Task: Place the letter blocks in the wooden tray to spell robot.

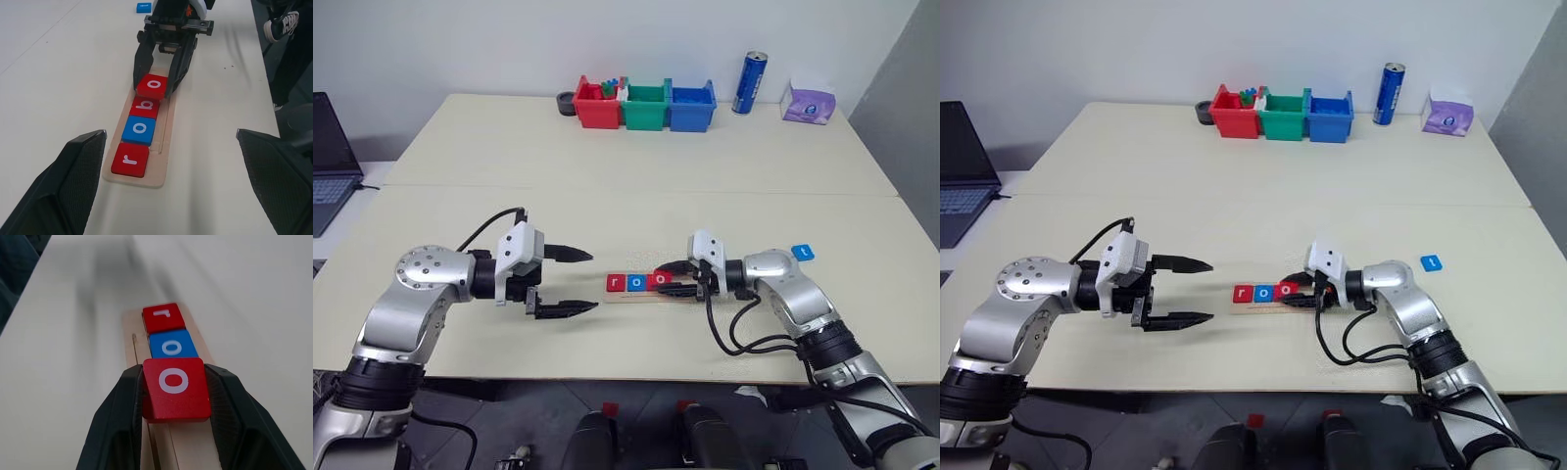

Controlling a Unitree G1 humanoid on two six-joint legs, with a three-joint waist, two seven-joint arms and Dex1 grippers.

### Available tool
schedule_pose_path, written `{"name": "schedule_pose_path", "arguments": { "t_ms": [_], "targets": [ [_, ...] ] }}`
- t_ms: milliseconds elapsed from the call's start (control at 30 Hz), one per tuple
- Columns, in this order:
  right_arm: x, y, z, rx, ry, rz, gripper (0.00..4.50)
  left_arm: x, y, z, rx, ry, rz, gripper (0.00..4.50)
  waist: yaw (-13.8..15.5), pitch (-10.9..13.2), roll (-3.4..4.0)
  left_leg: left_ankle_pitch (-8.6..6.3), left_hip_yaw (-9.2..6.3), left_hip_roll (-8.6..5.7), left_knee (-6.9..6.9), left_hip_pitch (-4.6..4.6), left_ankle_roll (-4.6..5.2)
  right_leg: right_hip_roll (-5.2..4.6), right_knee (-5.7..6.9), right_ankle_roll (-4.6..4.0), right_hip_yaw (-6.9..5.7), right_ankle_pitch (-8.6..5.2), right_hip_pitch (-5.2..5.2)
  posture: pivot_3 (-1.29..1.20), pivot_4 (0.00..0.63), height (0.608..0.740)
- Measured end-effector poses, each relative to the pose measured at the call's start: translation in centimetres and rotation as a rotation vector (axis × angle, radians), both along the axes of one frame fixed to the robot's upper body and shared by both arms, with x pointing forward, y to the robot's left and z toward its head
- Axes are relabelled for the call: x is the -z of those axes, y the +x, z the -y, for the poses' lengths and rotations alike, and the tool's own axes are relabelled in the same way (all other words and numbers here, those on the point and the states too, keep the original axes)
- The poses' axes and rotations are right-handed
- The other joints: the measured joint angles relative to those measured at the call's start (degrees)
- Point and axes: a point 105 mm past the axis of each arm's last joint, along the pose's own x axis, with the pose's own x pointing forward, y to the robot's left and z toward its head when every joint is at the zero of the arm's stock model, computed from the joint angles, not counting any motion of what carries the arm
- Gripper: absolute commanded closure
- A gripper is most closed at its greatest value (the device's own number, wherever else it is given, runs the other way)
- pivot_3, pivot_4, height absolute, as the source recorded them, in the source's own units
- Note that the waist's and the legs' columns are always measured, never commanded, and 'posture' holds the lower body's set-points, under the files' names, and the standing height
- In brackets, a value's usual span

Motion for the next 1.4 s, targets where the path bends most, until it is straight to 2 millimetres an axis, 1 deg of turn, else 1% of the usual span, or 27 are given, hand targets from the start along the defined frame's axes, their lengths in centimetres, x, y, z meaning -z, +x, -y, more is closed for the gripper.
{"name": "schedule_pose_path", "arguments": {
  "t_ms": [267, 633, 867, 1200, 1400],
  "targets": [
    [-0.2, 0.6, 0.5, -0.036, -0.022, 0.011, 3.05, -0.5, -0.2, 0.3, -0.014, -0.011, 0.016, 0.00, -0.2, 0.0, 0.00, 0.00, -0.04, 0.02, 0.00, 0.08, 0.00, 0.11, 0.19, -0.01, -0.01, 0.00, -0.02, 0.00, 0.150, 0.740],
    [0.8, 1.4, 0.8, -0.028, -0.068, 0.022, 3.05, -0.8, -0.3, 1.1, 0.011, -0.027, 0.029, 0.00, -0.2, 0.0, 0.00, 0.00, -0.01, 0.01, 0.00, 0.09, 0.00, 0.11, 0.21, -0.01, 0.01, 0.00, -0.02, 0.00, 0.150, 0.740],
    [0.7, 1.9, 0.8, -0.044, -0.080, 0.040, 3.05, -0.6, -0.3, 1.4, 0.023, -0.031, 0.022, 0.00, -0.3, 0.0, 0.00, 0.00, -0.01, 0.02, 0.00, 0.12, 0.00, 0.11, 0.23, -0.01, 0.02, 0.00, -0.02, 0.00, 0.150, 0.740],
    [0.7, 1.9, 0.9, -0.063, -0.085, 0.038, 3.05, -0.7, 0.0, 1.2, 0.016, -0.032, 0.026, 0.00, -0.3, 0.0, 0.00, 0.00, -0.01, 0.02, 0.00, 0.13, 0.00, 0.11, 0.25, -0.01, 0.02, 0.00, -0.02, 0.00, 0.150, 0.740],
    [0.9, 1.8, 1.3, -0.070, -0.096, 0.019, 3.05, -0.6, 0.0, 1.2, 0.016, -0.032, 0.027, 0.00, -0.3, 0.0, 0.00, 0.00, -0.01, 0.01, 0.00, 0.12, 0.00, 0.11, 0.25, -0.01, 0.02, 0.00, -0.02, 0.00, 0.150, 0.740]
  ]
}}
